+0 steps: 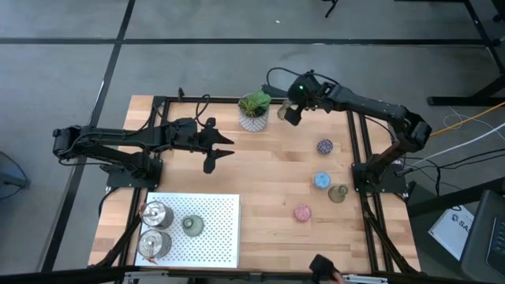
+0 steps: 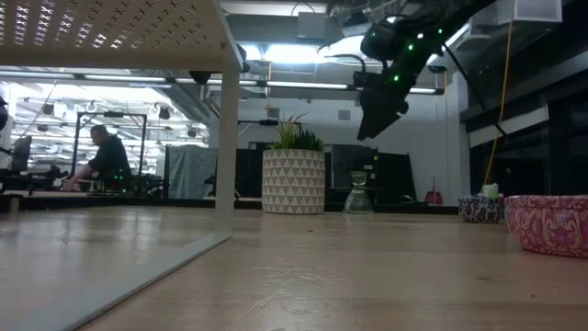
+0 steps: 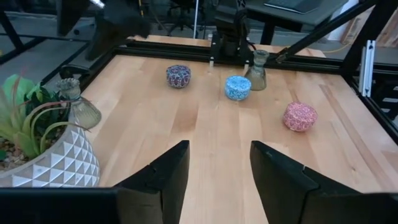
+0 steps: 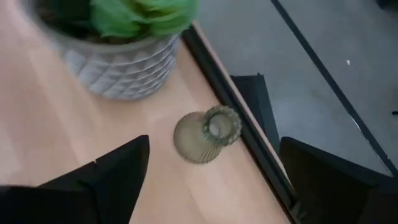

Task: Pick & Place candle stick holders
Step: Put the top transparent candle holder on the shelf

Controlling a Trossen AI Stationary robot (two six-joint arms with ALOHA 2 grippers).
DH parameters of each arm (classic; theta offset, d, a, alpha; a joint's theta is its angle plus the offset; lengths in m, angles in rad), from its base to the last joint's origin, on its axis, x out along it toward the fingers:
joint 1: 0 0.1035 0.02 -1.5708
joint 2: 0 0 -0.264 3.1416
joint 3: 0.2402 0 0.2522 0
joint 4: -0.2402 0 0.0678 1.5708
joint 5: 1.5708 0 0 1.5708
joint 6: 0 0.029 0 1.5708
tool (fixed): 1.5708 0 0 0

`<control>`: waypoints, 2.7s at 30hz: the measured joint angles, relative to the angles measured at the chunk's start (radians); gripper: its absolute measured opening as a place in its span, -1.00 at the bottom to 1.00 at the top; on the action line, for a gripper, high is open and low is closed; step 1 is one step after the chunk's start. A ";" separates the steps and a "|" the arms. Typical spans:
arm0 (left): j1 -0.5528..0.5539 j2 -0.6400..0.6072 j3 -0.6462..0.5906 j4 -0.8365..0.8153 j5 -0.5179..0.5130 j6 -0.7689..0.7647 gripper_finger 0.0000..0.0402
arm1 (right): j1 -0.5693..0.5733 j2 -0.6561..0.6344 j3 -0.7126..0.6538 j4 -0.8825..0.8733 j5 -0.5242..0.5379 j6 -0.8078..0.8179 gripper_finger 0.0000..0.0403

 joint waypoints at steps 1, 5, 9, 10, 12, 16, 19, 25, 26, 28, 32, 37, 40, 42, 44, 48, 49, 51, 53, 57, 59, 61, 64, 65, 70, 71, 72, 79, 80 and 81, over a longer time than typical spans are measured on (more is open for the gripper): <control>0.000 0.000 0.000 0.000 0.000 0.000 -0.17 | -0.005 0.009 -0.004 0.027 0.000 0.008 0.82; 0.000 0.000 0.000 0.000 0.000 0.000 -0.17 | -0.012 0.059 -0.007 0.088 0.000 0.014 0.81; 0.000 0.000 0.000 0.000 0.000 0.000 -0.17 | -0.011 0.120 -0.007 0.122 0.000 0.014 0.81; 0.000 0.000 0.000 0.000 0.000 -0.001 -0.17 | -0.012 0.135 -0.007 0.125 0.000 0.014 0.81; 0.000 0.000 0.000 0.000 0.000 -0.001 -0.18 | -0.018 0.163 -0.008 0.132 0.005 0.015 0.81; 0.000 0.000 0.000 0.000 0.000 -0.001 -0.18 | -0.035 0.205 -0.008 0.158 0.030 0.039 0.81; 0.000 0.000 0.000 0.000 0.000 -0.001 -0.17 | -0.049 0.228 -0.008 0.166 0.029 0.046 0.81; 0.000 0.000 0.000 0.000 0.000 -0.001 -0.18 | -0.063 0.237 -0.008 0.169 0.029 0.051 0.74; 0.000 0.000 0.000 0.000 0.000 -0.001 -0.18 | -0.063 0.237 -0.008 0.169 0.029 0.051 0.70; 0.000 0.000 0.000 0.000 0.000 -0.001 -0.18 | -0.063 0.237 -0.008 0.168 0.029 0.046 0.59; 0.000 0.000 0.000 0.000 0.000 -0.002 -0.18 | -0.063 0.237 -0.008 0.169 0.028 0.040 0.27; 0.000 0.000 0.000 0.000 0.000 -0.004 -0.19 | -0.062 0.237 -0.007 0.176 0.032 0.039 -0.17; 0.000 0.000 0.000 0.000 0.000 -0.015 -0.19 | -0.058 0.233 -0.003 0.175 0.029 0.040 -0.37; 0.000 0.000 0.000 0.000 0.000 -0.019 -0.18 | -0.050 0.239 -0.007 0.150 0.022 0.050 -0.47; 0.000 0.000 0.000 0.000 0.000 -0.026 -0.18 | -0.041 0.237 -0.007 0.132 0.007 0.056 -0.56; 0.000 0.000 0.000 0.000 0.000 -0.027 -0.19 | -0.024 0.234 -0.005 0.094 0.007 0.058 -0.68; 0.000 0.000 0.000 0.000 0.000 -0.027 -0.19 | -0.019 0.234 -0.004 0.087 0.009 0.055 -0.69; 0.000 0.000 0.000 0.000 0.000 -0.027 -0.19 | -0.009 0.233 -0.004 0.074 0.013 0.054 -0.70; 0.000 0.000 0.000 0.000 0.000 -0.027 -0.19 | 0.000 0.232 -0.003 0.061 0.012 0.044 -0.70; 0.000 0.000 0.000 0.000 0.000 -0.027 -0.19 | 0.017 0.231 -0.003 0.033 0.013 0.006 -0.72; 0.000 0.000 0.000 0.000 0.000 -0.027 -0.19 | 0.026 0.226 -0.003 0.017 0.015 -0.009 -0.76; 0.000 0.000 0.000 0.000 0.000 -0.027 -0.20 | 0.036 0.215 -0.003 -0.005 0.014 -0.025 -0.81; 0.000 0.000 0.000 0.000 0.000 -0.027 -0.20 | 0.055 0.186 -0.006 -0.060 -0.008 -0.046 -0.84; 0.000 0.000 0.000 0.000 0.000 -0.027 -0.20 | 0.062 0.176 -0.008 -0.082 -0.016 -0.052 -0.84; 0.000 0.000 0.000 0.000 0.000 -0.027 -0.20 | 0.092 0.103 -0.011 -0.178 -0.111 -0.081 -0.85; 0.000 0.000 0.000 0.000 0.000 -0.027 -0.20 | 0.098 0.088 -0.010 -0.190 -0.135 -0.081 -0.85; 0.000 0.000 0.000 0.000 0.000 -0.027 -0.21 | 0.104 0.076 -0.010 -0.205 -0.161 -0.080 -0.85; 0.000 0.000 0.000 0.039 0.000 -0.108 -0.15 | 0.199 -0.001 -0.010 -0.211 -0.216 -0.087 -0.85; 0.000 0.000 0.000 0.039 0.000 -0.113 -0.13 | 0.215 -0.009 -0.010 -0.200 -0.216 -0.093 -0.85; 0.000 0.000 0.000 0.038 0.002 -0.116 -0.10 | 0.231 -0.015 -0.010 -0.193 -0.213 -0.099 -0.85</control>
